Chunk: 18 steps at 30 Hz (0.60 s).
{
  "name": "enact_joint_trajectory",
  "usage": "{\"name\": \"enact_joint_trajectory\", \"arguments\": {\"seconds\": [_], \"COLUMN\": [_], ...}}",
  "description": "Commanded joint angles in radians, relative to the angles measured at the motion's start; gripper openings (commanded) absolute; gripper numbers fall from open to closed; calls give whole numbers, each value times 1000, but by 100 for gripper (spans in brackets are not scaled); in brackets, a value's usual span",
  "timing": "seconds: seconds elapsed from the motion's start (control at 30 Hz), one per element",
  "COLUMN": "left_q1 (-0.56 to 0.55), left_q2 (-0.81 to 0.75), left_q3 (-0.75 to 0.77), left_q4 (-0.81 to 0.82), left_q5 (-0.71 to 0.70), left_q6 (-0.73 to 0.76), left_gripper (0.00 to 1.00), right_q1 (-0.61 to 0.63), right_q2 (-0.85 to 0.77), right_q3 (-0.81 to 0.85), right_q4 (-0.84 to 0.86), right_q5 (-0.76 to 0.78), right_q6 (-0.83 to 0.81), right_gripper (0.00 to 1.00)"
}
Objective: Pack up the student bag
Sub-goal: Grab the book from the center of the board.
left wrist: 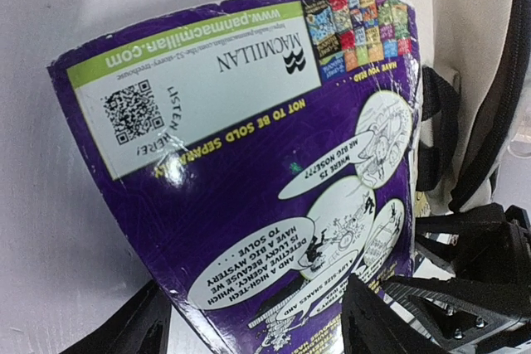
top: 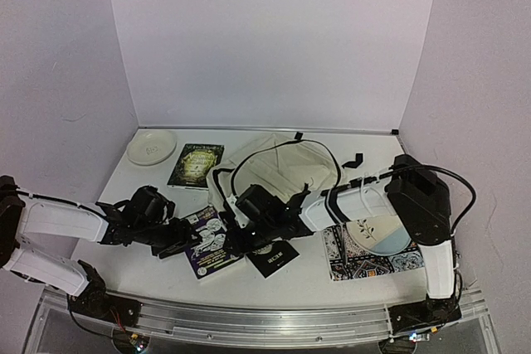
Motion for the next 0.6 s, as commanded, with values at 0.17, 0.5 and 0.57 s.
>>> {"name": "enact_joint_trajectory", "arguments": {"seconds": [0.17, 0.5, 0.57], "left_q1": [-11, -10, -10], "left_q2": [17, -4, -9], "left_q3": [-15, -27, -29], "left_q4": [-18, -18, -20], "left_q5": [-2, -26, -29], "left_q6": [-15, -28, -31], "left_gripper": [70, 69, 69], "right_q1": [22, 22, 22], "right_q2": [-38, -103, -113], "right_q3": [54, 7, 4], "right_q4": [146, 198, 202], "right_q5": [-171, -149, -141], "right_q6": [5, 51, 55], "right_gripper": [33, 33, 33]}}
